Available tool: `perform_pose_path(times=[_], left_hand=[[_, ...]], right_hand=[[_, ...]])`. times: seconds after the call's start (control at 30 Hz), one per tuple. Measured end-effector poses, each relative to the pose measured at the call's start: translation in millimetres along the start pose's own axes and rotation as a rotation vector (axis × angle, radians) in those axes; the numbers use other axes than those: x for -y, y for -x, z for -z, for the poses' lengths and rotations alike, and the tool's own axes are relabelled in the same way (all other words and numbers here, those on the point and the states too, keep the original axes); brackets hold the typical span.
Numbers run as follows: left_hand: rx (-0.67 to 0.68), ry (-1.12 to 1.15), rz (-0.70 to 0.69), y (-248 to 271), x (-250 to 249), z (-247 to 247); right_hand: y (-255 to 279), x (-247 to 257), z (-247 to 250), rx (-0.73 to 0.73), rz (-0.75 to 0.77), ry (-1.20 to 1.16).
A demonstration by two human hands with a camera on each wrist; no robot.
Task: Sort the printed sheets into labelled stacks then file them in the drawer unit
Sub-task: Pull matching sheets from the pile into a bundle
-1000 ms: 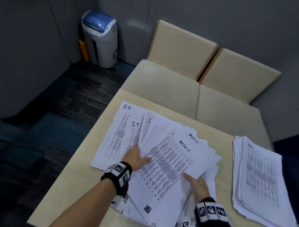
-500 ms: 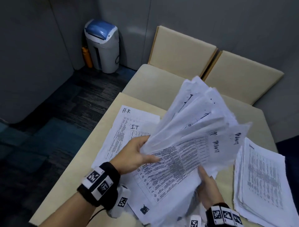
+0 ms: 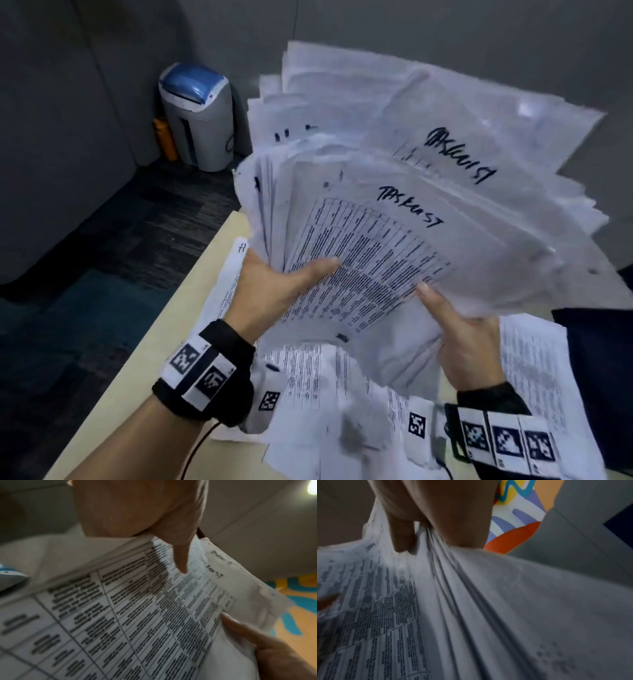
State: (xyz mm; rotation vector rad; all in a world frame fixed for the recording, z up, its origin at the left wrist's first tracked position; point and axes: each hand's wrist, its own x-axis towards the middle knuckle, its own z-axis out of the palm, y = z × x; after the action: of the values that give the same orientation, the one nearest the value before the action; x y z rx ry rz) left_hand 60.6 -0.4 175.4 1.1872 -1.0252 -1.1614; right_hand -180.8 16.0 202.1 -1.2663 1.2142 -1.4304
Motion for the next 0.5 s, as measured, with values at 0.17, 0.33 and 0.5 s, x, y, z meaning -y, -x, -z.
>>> perform_pose_path(times=[0.17,0.33,0.5], left_hand=[[0.146,0.083,-0.178,0,-46,-1],[0.180,0.084,-0.128,-13,-18,-2],[0.069,0.133,-0.048,-18,16,1]], right_hand=[[-12,14,23,0.084,0.079,-0.011],[-14,-25,42,-0.021,-0.086,0.050],[13,-67,29,0.029,-0.161,-0.034]])
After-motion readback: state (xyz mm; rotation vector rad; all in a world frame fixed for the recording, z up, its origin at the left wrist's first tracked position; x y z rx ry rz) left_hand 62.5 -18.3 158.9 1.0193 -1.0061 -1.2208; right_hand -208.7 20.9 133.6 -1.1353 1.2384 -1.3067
